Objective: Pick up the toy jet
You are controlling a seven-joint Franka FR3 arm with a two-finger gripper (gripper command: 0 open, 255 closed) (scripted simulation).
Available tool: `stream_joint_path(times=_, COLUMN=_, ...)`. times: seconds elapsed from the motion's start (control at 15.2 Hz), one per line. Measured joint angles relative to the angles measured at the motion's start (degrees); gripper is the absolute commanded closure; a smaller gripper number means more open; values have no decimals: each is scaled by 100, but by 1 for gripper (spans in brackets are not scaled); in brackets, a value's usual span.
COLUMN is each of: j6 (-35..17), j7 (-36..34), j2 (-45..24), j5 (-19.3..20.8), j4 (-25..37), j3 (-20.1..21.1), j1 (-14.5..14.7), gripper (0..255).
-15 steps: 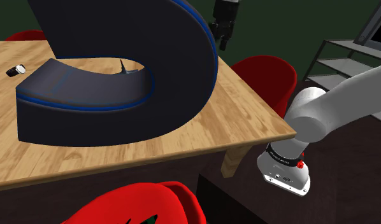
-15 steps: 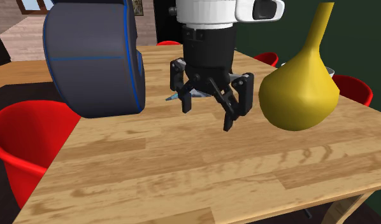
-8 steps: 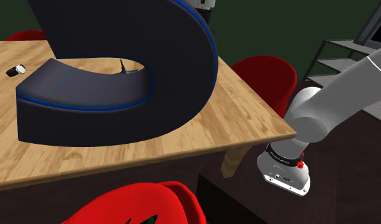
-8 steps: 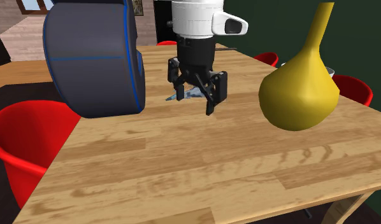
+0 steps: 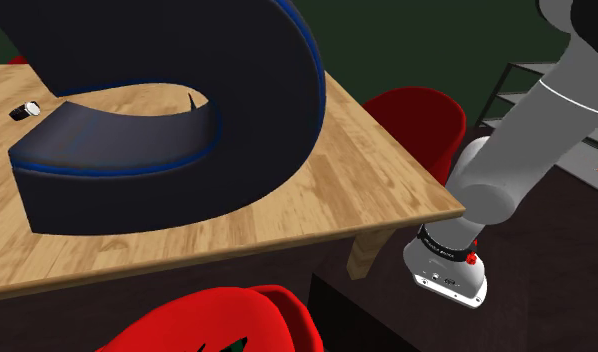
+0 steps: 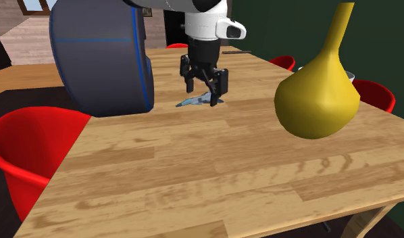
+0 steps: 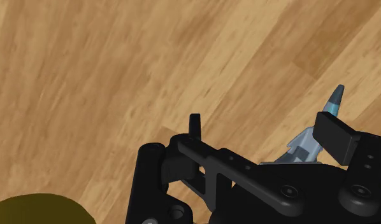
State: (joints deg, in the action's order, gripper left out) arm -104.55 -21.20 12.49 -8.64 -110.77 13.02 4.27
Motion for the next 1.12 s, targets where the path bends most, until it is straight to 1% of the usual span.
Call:
stream_joint_path(times=0.26, j6=-137, j7=-457, j2=-834, j5=70, j4=711, j3=207, j1=93, gripper=0)
stream_joint_path(times=0.46, j6=-142, j7=-839, j2=-1557, j5=197, j4=1452, j3=335, j1=202, gripper=0)
stream_joint_path(times=0.53, j6=-79, j7=-950, j2=-1821, j5=251, j4=1784, j3=360, j1=240, gripper=0)
stream_joint_path(times=0.59, j6=-85, j7=-1032, j2=-1975, j5=284, j4=1940, j3=376, j1=273, gripper=0)
stream_joint_path(times=0.73, j6=-181, j7=-1068, j2=-2038, j5=285, j4=1927, j3=377, j1=284, gripper=0)
stream_joint_path(times=1.12, j6=-643, j7=-1020, j2=-2038, j5=259, j4=1492, j3=351, j1=273, gripper=0)
